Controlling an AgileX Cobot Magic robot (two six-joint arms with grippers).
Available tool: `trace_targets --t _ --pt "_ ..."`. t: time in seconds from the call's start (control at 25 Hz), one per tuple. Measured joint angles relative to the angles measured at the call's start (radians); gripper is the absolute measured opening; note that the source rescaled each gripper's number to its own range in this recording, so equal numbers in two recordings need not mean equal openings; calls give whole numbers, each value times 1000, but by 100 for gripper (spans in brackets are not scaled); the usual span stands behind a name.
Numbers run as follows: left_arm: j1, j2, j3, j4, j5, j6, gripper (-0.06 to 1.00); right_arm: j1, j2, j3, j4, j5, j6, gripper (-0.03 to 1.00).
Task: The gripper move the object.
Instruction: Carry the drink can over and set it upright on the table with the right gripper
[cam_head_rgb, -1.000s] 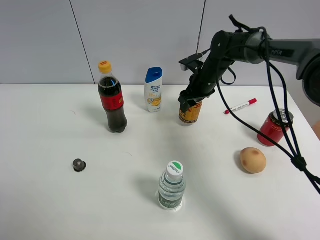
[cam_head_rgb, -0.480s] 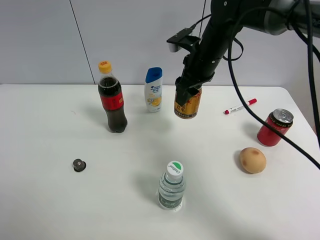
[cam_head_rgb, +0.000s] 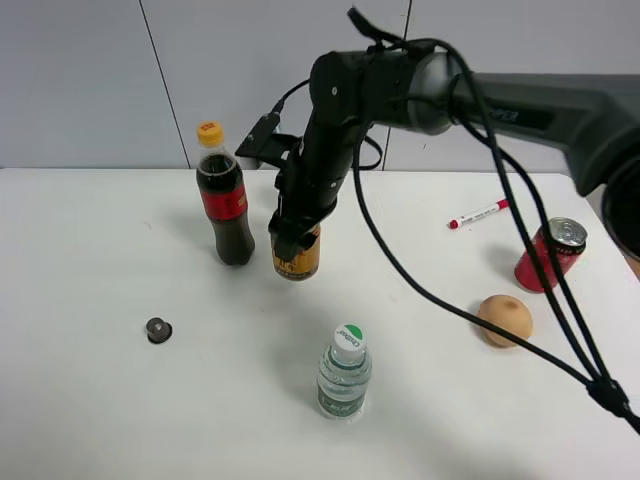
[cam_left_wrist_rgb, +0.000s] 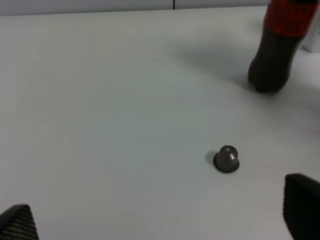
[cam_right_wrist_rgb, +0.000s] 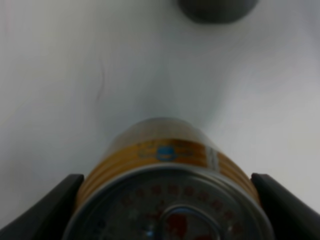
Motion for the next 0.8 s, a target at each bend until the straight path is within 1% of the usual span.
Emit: trace_targets --t 0.12,0.24,0.32,0.44,0.52,0.64,0.8 --pt "0 0 0 0 0 0 100 5 43 0 -5 -59 -20 1" --pt "0 0 0 0 0 0 100 5 71 0 -15 -98 -32 1" --pt "0 0 0 0 0 0 100 5 80 0 -39 -123 -43 1" --pt "0 0 0 0 0 0 100 5 92 0 -82 -139 -49 1" --pt "0 0 0 0 0 0 100 5 106 0 -92 -142 -49 1" --pt "0 0 0 0 0 0 100 5 123 0 -94 -144 -49 1" --pt "0 0 0 0 0 0 100 5 127 0 -69 -153 -49 1"
